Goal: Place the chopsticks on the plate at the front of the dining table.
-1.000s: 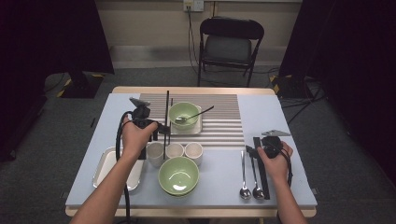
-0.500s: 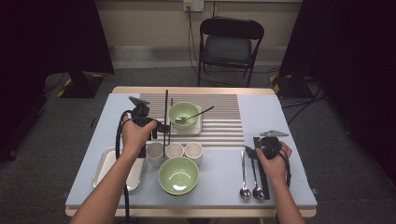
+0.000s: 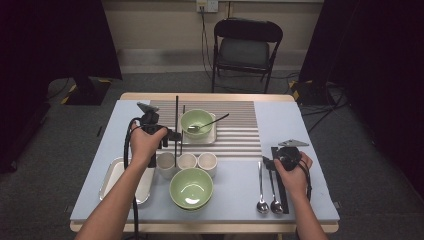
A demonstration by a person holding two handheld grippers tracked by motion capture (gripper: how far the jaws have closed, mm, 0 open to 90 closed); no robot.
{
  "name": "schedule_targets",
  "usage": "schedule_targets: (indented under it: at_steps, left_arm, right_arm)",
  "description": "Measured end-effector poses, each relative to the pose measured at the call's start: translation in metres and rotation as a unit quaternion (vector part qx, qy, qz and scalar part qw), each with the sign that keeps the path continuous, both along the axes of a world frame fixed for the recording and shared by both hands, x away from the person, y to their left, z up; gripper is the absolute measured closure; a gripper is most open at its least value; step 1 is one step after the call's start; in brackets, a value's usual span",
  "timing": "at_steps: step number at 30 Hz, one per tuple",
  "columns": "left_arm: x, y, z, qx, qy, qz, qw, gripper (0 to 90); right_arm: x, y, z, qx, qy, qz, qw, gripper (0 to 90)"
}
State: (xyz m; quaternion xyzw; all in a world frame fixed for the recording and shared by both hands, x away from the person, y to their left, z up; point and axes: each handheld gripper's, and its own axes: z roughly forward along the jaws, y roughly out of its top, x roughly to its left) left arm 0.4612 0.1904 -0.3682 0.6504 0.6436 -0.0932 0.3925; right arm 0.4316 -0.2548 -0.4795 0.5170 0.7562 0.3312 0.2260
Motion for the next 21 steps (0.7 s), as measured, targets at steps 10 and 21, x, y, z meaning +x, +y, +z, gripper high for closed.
schedule_targets:
  at_steps: [10,21]
  left_arm:
    - [0.005,0.002,0.005,0.006,-0.002,0.008,1.0,86.4]
    - [0.011,0.006,0.008,0.015,-0.003,0.008,0.9999,86.4]
  right_arm:
    - [0.0,0.0,0.0,0.0,0.0,0.0,1.0,15.2]
    - [0.0,0.0,0.0,0.001,0.0,0.0,1.0,15.2]
